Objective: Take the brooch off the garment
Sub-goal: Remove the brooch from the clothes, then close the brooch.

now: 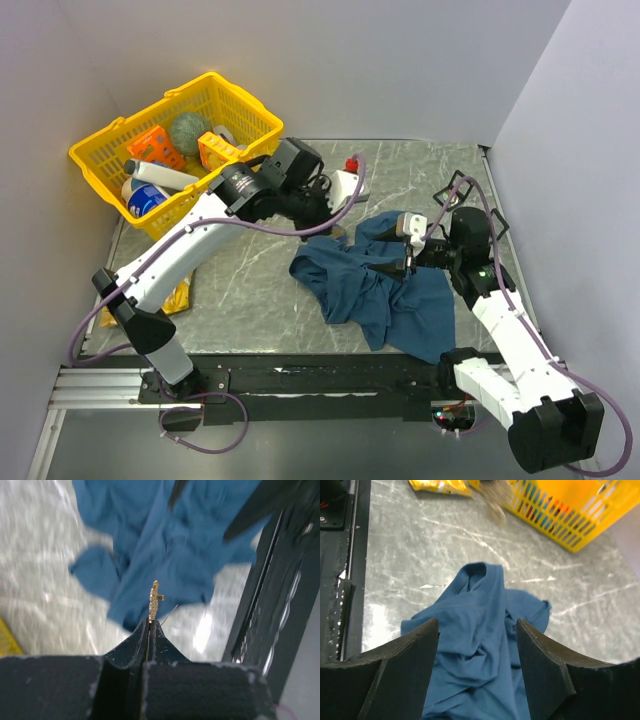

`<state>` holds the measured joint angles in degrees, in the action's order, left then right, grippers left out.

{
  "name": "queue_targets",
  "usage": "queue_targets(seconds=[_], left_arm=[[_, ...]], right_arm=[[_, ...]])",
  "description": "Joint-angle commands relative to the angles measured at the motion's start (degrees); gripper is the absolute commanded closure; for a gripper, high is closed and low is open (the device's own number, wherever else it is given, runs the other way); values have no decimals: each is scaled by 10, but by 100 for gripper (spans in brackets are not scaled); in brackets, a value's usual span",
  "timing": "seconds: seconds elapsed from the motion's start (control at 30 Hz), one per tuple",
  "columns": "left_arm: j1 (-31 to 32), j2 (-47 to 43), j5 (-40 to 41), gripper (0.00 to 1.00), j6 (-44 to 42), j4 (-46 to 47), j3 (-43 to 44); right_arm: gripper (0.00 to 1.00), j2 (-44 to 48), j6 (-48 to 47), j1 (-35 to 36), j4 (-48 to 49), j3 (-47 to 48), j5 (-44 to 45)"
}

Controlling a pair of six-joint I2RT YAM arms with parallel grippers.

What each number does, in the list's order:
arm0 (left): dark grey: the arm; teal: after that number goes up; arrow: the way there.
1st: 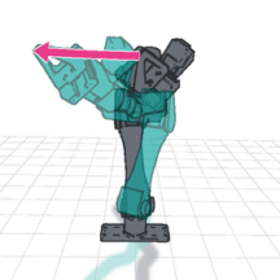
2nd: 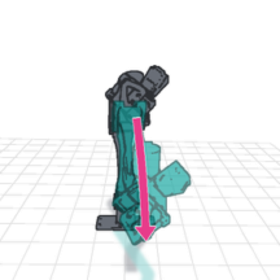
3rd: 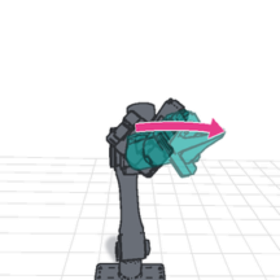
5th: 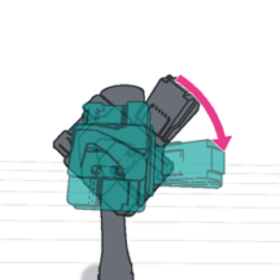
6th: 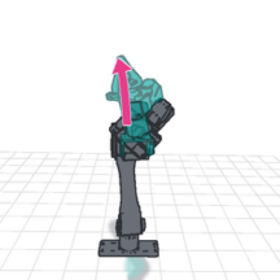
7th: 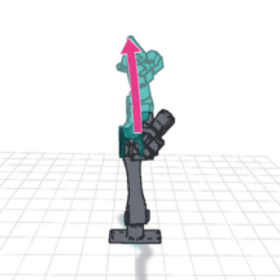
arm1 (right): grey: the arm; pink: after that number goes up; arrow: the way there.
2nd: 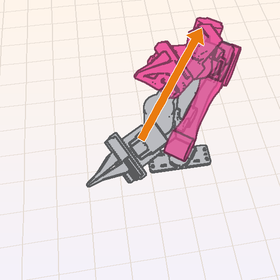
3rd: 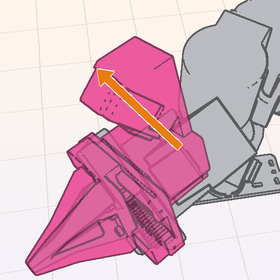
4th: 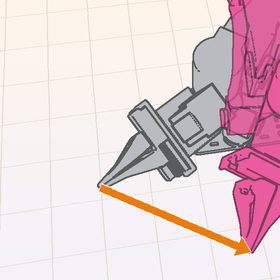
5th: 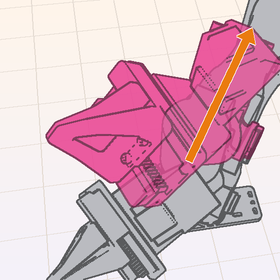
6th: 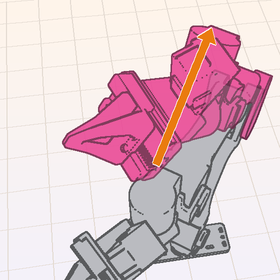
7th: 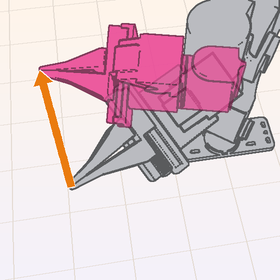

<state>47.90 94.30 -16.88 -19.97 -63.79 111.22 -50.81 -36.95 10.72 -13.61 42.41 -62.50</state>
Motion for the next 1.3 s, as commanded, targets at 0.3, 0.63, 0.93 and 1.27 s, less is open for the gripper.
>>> queue_targets(seconds=[0.3, 0.63, 0.93, 1.27], left_arm=[[-38, 3, -242, 99, 186, 343, -106], [-50, 1, -288, 99, 284, 423, -173], [-75, -12, -331, 99, 330, 466, -200], [-76, -17, -318, 99, 246, 375, -195]], right_arm=[[28, -46, 353, -15, 438, -61, -86], [33, -45, 441, -26, 591, -108, -38], [39, -11, 324, -51, 472, -101, -81], [38, -13, 163, -70, 150, 42, -128]])
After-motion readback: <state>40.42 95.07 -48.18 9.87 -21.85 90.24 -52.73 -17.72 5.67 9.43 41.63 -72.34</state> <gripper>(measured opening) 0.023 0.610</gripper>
